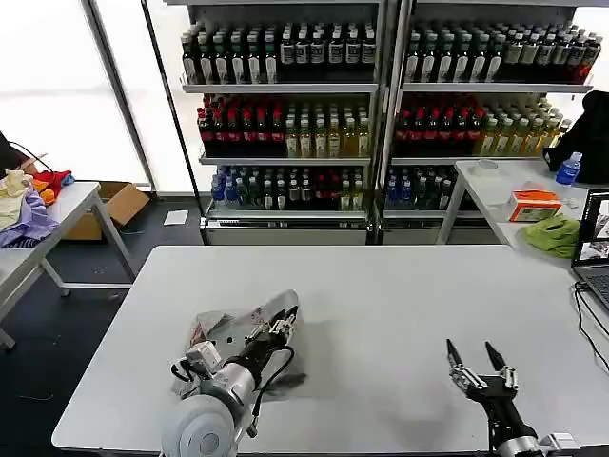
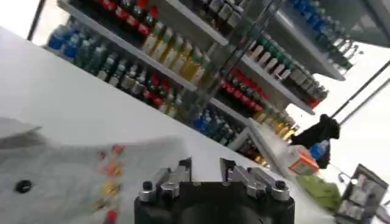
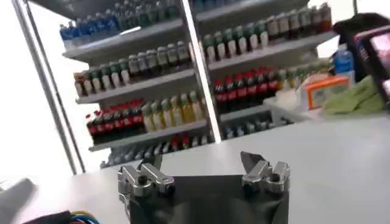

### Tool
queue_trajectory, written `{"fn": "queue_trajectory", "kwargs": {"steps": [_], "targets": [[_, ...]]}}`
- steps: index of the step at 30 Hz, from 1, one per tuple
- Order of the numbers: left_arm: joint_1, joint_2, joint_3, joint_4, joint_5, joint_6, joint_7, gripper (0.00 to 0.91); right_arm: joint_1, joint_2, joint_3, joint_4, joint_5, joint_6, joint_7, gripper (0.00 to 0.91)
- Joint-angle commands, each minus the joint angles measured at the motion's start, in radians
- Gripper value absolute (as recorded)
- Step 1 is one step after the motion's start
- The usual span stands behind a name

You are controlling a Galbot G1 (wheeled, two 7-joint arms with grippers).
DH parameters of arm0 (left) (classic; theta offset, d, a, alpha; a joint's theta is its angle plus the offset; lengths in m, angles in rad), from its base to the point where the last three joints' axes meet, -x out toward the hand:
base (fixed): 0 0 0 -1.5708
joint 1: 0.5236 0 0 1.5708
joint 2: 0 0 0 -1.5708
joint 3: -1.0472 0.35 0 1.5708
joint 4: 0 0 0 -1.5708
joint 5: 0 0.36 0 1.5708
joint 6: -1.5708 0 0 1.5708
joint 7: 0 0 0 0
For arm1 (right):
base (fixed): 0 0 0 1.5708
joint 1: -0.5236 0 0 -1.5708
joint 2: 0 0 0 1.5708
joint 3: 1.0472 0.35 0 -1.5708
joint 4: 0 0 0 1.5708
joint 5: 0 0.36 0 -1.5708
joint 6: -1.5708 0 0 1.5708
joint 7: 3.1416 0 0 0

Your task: Fold and organize the clothes.

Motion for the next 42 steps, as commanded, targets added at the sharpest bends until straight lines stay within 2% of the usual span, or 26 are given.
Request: {"fn": "queue_trajectory", "kwargs": {"steps": [1, 3, 4, 6, 8, 9, 10, 11, 14, 21, 22, 23, 27, 34, 42], "targets": [[0.004, 0.014, -0.13, -0.145, -0.115, -0.006, 0.068, 0.907, 0.12, -0.079, -0.233, 0.051, 0.059, -0.273, 0.083, 0.907], [0.076, 0.041, -0.224, -0.174, -0.072, -0.005, 0.116, 0.907, 0.186, -0.093, -0.312, 0.04, 0.099, -0.333, 0.117, 0.907], [0.114, 0.05, -0.267, -0.184, -0.041, -0.003, 0.143, 0.907, 0.227, -0.093, -0.361, 0.031, 0.11, -0.373, 0.152, 0.907], [0.179, 0.06, -0.331, -0.193, 0.126, -0.004, 0.233, 0.907, 0.313, -0.088, -0.46, 0.001, 0.115, -0.415, 0.189, 0.907], [0.227, 0.056, -0.397, -0.189, 0.258, -0.012, 0.296, 0.907, 0.389, -0.076, -0.527, -0.025, 0.119, -0.437, 0.227, 0.907], [0.249, 0.048, -0.426, -0.186, 0.309, -0.029, 0.319, 0.907, 0.439, -0.052, -0.586, -0.058, 0.136, -0.472, 0.255, 0.907], [0.258, 0.042, -0.442, -0.184, 0.323, -0.037, 0.323, 0.907, 0.458, -0.043, -0.606, -0.073, 0.15, -0.485, 0.267, 0.907], [0.272, 0.036, -0.458, -0.186, 0.324, -0.041, 0.325, 0.907, 0.5, -0.021, -0.642, -0.107, 0.179, -0.509, 0.302, 0.907], [0.304, 0.017, -0.497, -0.205, 0.314, -0.044, 0.325, 0.907, 0.554, 0.02, -0.708, -0.167, 0.22, -0.514, 0.313, 0.907], [0.338, -0.001, -0.526, -0.226, 0.297, -0.046, 0.322, 0.907, 0.623, 0.074, -0.778, -0.289, 0.201, -0.514, 0.345, 0.887], [0.337, -0.003, -0.526, -0.226, 0.297, -0.045, 0.321, 0.907, 0.637, 0.081, -0.784, -0.302, 0.196, -0.513, 0.346, 0.675], [0.333, -0.004, -0.524, -0.225, 0.294, -0.045, 0.319, 0.907, 0.645, 0.087, -0.789, -0.316, 0.19, -0.514, 0.35, 0.0], [0.32, -0.012, -0.515, -0.226, 0.287, -0.041, 0.308, 0.907, 0.659, 0.098, -0.79, -0.341, 0.161, -0.514, 0.366, 0.0], [0.318, -0.012, -0.517, -0.219, 0.28, -0.039, 0.306, 0.907, 0.605, 0.05, -0.737, -0.276, 0.167, -0.513, 0.345, 0.0], [0.31, -0.012, -0.516, -0.211, 0.277, -0.039, 0.305, 0.907, 0.485, -0.05, -0.614, -0.118, 0.143, -0.514, 0.329, 0.0]]}}
